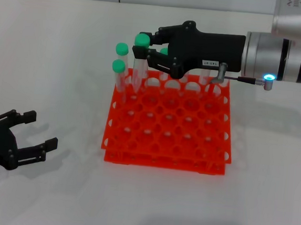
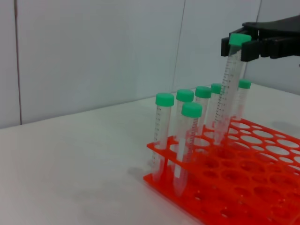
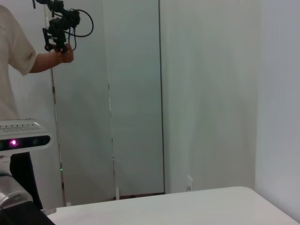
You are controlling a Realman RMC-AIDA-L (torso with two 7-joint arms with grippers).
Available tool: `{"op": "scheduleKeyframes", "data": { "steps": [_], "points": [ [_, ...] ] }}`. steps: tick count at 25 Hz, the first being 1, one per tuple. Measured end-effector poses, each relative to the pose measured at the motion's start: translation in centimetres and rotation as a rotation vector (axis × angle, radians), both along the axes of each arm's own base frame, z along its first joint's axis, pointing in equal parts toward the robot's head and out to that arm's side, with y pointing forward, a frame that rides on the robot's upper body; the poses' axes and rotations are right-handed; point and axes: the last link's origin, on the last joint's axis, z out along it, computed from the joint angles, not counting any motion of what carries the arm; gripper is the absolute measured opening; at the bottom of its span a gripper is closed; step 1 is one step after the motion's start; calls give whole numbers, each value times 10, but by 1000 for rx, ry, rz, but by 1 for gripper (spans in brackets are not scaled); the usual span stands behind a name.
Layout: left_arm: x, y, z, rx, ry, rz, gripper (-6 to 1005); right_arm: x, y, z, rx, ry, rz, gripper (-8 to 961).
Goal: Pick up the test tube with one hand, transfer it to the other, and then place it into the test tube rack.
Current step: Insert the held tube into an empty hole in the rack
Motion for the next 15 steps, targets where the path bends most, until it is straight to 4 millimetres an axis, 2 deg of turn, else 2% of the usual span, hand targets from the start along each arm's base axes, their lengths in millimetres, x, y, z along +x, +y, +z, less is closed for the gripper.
{"op": "scheduleKeyframes", "data": {
  "steps": [15],
  "points": [
    [2, 3, 1, 1, 2, -5, 876, -8, 9, -4, 27, -52, -1, 295]
  ]
}}
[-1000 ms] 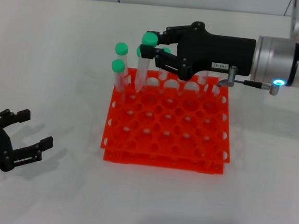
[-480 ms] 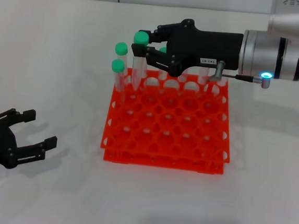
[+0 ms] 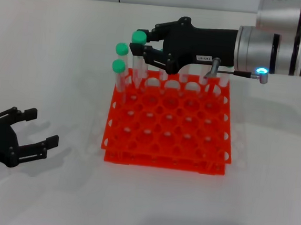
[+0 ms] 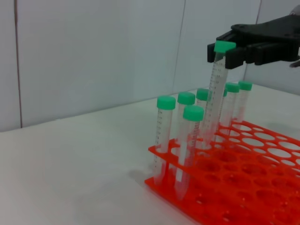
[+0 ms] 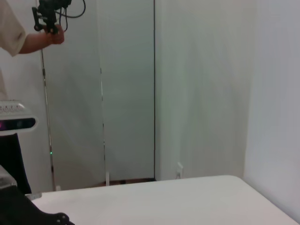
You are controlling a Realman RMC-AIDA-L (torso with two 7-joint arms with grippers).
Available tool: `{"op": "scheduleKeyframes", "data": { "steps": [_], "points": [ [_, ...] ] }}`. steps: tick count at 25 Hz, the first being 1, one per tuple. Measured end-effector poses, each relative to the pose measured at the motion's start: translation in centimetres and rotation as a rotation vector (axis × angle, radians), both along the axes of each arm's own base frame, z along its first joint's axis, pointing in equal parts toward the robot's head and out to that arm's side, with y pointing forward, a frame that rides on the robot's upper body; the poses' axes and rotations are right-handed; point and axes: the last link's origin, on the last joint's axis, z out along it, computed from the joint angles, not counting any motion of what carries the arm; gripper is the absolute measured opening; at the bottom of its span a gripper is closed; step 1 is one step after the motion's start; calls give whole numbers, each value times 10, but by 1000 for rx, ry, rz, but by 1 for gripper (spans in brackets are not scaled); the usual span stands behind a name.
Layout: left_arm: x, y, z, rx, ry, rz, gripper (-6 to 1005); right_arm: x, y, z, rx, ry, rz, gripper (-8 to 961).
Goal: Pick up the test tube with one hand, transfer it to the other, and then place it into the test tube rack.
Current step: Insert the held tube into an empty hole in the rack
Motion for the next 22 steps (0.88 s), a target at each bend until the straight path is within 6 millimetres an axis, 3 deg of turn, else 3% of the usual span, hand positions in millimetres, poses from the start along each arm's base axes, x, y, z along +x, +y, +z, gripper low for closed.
{"op": "scheduleKeyframes", "data": {
  "steps": [22],
  "points": [
    [2, 3, 0, 0, -3, -6, 875, -2, 7, -7, 10, -83, -13, 314]
  ]
}}
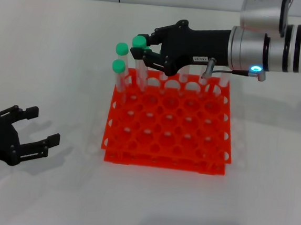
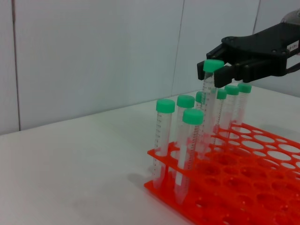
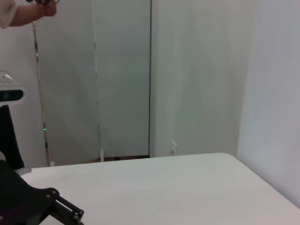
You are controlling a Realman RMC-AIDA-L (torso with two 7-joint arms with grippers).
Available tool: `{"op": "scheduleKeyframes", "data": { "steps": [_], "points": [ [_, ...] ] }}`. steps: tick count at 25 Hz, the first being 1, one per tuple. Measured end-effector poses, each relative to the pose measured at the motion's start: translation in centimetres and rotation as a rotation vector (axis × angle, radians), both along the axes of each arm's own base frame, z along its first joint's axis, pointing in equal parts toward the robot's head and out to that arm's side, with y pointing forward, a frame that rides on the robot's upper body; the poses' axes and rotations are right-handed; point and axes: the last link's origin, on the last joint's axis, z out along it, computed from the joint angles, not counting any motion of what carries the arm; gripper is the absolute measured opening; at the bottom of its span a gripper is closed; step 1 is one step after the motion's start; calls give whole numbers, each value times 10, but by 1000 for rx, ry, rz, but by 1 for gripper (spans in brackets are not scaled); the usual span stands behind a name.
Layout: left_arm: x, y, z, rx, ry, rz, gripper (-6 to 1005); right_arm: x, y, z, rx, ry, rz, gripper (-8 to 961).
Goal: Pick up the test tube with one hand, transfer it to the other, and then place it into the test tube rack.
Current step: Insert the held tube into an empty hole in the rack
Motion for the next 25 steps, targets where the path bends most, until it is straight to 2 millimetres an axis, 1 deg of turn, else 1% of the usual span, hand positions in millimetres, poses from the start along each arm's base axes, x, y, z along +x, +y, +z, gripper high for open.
{"op": "scheduleKeyframes", "data": {
  "steps": [14, 25],
  "points": [
    [0, 4, -1, 3, 6, 4, 876, 0, -3, -15, -14, -69, 3, 326],
    [-1, 4, -1, 6, 12, 10, 875, 2, -3, -17, -10, -86, 0, 335]
  ]
}}
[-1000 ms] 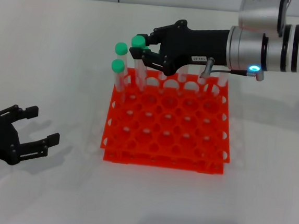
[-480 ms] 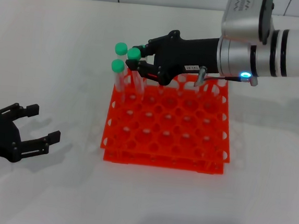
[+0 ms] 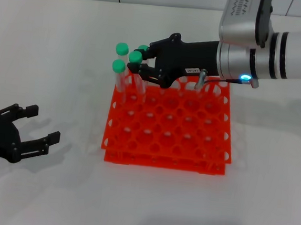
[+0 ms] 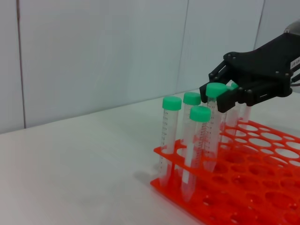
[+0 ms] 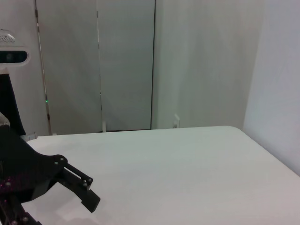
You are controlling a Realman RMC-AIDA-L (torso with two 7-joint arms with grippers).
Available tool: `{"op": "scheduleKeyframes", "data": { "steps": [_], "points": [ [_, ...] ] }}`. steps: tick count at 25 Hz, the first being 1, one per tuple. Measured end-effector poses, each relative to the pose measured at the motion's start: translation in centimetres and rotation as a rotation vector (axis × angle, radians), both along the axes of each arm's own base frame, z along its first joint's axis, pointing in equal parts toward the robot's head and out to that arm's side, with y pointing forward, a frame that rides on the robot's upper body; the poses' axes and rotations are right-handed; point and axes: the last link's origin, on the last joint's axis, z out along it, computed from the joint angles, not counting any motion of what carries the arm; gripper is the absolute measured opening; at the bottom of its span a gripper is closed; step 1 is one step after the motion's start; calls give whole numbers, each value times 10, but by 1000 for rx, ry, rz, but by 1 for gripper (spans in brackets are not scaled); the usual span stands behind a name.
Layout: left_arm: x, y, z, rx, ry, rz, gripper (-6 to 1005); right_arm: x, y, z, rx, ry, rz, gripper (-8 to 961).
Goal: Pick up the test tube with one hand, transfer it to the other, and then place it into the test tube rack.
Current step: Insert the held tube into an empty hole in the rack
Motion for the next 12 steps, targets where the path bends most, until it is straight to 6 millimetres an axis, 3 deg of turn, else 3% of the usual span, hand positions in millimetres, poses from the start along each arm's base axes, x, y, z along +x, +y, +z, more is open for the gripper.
{"op": "scheduleKeyframes", "data": {
  "steps": [12],
  "points": [
    [0, 0, 0, 0, 1, 1, 876, 5, 0, -2, 11, -10, -13, 346]
  ]
}}
